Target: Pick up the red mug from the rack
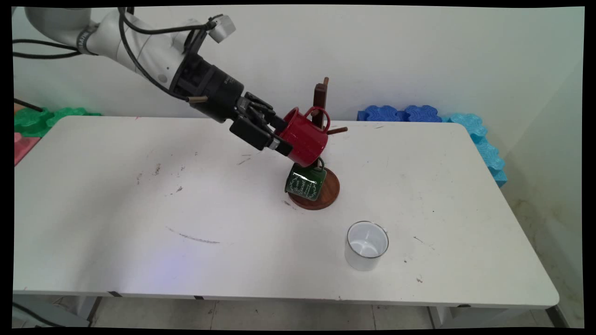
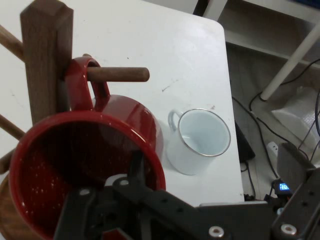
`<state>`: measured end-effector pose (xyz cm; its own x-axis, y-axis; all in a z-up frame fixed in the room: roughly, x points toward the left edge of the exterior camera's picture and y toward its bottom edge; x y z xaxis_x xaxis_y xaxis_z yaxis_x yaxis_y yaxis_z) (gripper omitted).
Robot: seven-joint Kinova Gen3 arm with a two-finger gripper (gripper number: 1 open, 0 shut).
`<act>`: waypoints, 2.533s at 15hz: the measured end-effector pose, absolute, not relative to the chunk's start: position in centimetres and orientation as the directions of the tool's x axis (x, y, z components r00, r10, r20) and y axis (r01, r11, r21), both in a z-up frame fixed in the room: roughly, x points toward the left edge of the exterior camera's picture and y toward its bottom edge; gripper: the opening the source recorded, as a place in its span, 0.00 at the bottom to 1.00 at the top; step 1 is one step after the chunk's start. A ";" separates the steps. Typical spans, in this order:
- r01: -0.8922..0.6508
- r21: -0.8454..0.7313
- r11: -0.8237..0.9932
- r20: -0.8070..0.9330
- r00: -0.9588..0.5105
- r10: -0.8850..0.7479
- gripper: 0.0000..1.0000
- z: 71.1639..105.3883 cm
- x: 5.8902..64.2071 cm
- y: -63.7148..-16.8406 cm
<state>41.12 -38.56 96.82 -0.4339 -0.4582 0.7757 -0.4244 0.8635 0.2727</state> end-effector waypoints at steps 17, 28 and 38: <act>-0.448 0.192 0.873 0.786 -0.462 -0.410 1.00 96.2 40.9 -39.0; -0.471 0.194 0.860 0.780 -0.457 -0.427 1.00 95.4 40.0 -39.6; -0.488 0.225 0.843 0.767 -0.445 -0.463 1.00 94.9 39.2 -39.7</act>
